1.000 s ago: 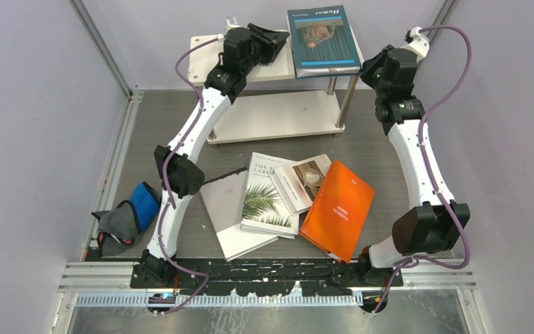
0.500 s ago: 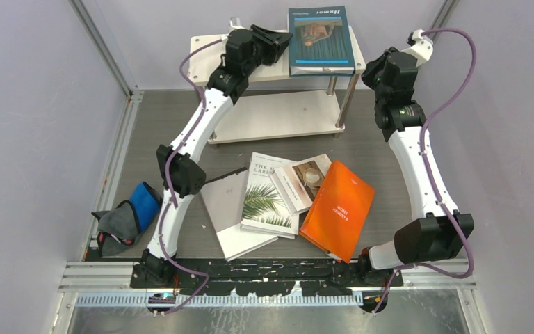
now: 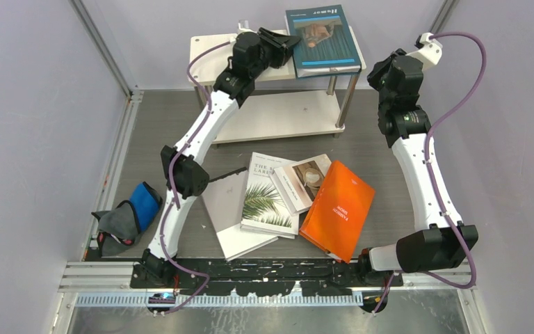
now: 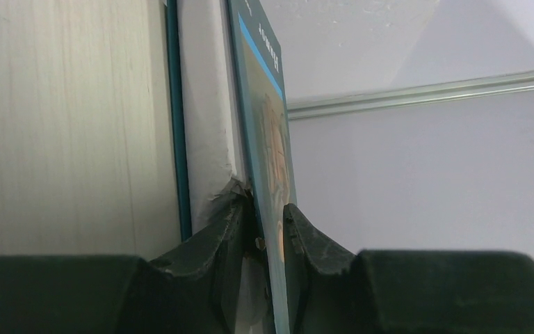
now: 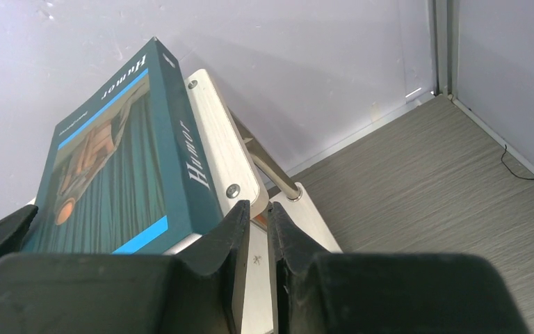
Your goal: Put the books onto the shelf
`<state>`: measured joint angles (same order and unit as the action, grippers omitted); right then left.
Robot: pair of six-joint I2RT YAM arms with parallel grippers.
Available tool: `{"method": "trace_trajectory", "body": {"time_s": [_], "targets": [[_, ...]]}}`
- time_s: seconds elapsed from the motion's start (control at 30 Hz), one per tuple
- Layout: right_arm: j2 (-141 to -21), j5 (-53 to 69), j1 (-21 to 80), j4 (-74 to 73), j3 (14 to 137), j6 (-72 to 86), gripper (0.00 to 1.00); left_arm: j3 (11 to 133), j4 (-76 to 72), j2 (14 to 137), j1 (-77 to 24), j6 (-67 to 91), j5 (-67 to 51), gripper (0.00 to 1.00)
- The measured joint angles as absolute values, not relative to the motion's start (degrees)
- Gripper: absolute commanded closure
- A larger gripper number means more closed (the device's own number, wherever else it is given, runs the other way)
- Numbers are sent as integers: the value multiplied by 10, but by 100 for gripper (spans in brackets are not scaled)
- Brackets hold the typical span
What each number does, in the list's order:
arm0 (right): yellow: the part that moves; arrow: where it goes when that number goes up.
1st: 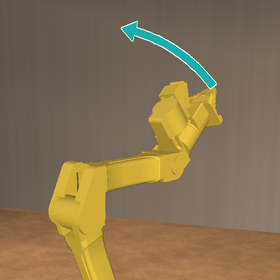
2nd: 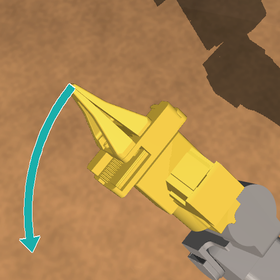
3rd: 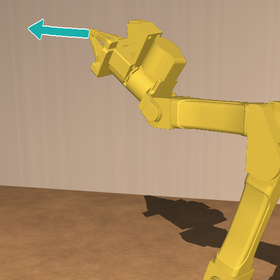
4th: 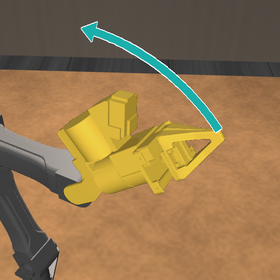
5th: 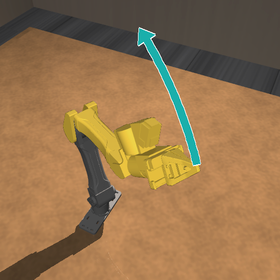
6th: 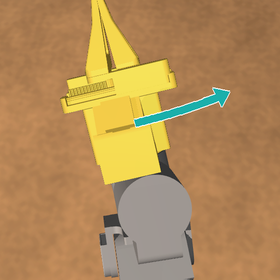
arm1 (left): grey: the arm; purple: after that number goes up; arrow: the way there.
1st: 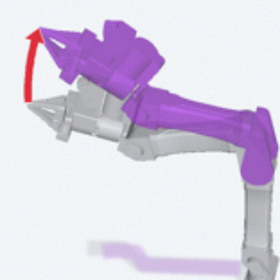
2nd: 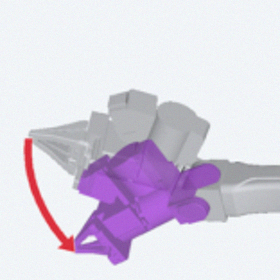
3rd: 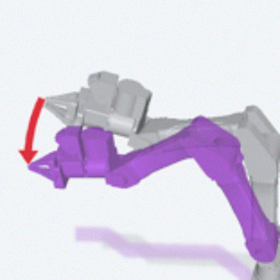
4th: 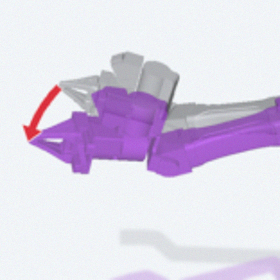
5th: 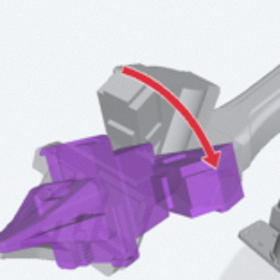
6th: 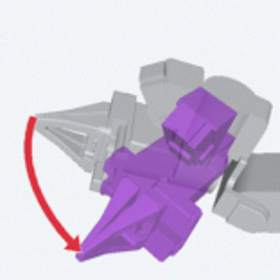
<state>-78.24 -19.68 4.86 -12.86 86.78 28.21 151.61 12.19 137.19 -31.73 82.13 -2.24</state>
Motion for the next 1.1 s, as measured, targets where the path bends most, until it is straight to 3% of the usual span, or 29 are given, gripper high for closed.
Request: {"method": "trace_trajectory", "body": {"time_s": [0.43, 0.83, 1.1], "targets": [[-782, -197, 49, -129, 867, 270, 78, 1531, 119, 1382, -327, 823, -19, 72], [-779, -196, 36, -130, 865, 254, 75, 1531, 97, 1380, -324, 819, -9, 47], [-753, -195, 25, -135, 862, 248, 74, 1491, 95, 1347, -314, 799, 0, 43]]}}
